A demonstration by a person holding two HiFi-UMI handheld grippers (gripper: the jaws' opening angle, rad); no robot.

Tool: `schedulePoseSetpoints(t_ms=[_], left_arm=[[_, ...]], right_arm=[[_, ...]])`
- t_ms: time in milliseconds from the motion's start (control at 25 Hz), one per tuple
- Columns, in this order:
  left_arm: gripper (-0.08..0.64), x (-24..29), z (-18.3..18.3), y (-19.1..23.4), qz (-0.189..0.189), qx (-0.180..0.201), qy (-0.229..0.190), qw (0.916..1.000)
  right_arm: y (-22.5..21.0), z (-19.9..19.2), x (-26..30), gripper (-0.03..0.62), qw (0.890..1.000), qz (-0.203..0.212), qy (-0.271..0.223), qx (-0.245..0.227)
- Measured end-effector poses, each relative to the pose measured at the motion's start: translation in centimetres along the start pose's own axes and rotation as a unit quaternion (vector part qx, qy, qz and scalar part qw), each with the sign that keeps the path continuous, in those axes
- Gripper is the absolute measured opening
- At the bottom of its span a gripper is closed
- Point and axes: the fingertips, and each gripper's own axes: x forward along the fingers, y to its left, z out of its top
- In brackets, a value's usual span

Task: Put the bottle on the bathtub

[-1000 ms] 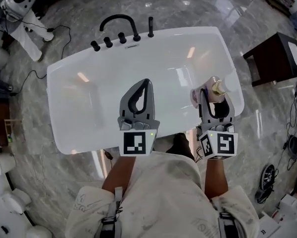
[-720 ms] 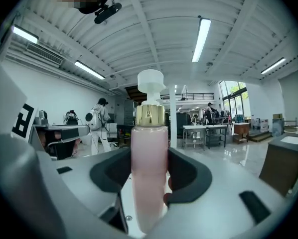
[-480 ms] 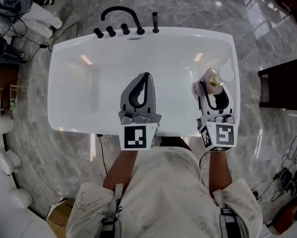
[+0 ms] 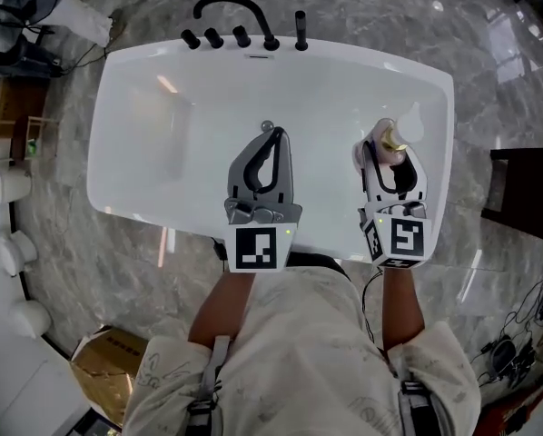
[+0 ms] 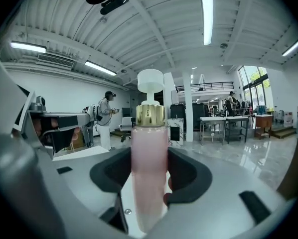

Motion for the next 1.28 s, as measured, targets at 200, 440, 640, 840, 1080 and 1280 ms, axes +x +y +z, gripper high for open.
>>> schedulePoseSetpoints(t_ms=[200,440,640,840,1080,1280], left_arm=[[0.000,2.2,-2.0,0.4,0.015,-0.002,0.004,0.9999],[0.000,4.1,-5.3,0.9,0.021,0.000,0.015,0.9997],[0.000,4.9,-7.3,1.1,0.033,-0.017,0.027,0.9989],[0.000,5.5,-8.5,1.2,0.038,-0.014,0.033,0.9986],[0.000,6.0,-9.6,1.1,0.040,-0.022,0.044,0.9980],[0.000,6.5,-10.4,1.2,0.039,-0.022,0.050,0.9977]], right_arm=[[-1.1,-2.4,3.4,0.201,1.000,0.013,0.019,0.001],[-2.0,-6.0,7.4,0.201,0.999,0.016,0.039,0.006],[-2.4,-9.1,10.3,0.200,0.998,0.021,0.054,0.011],[-2.8,-11.9,12.7,0.200,0.997,0.023,0.074,0.007],[-3.3,-14.7,16.0,0.201,0.995,0.026,0.098,-0.004],[-3.8,-16.4,18.8,0.201,0.993,0.029,0.112,-0.007]])
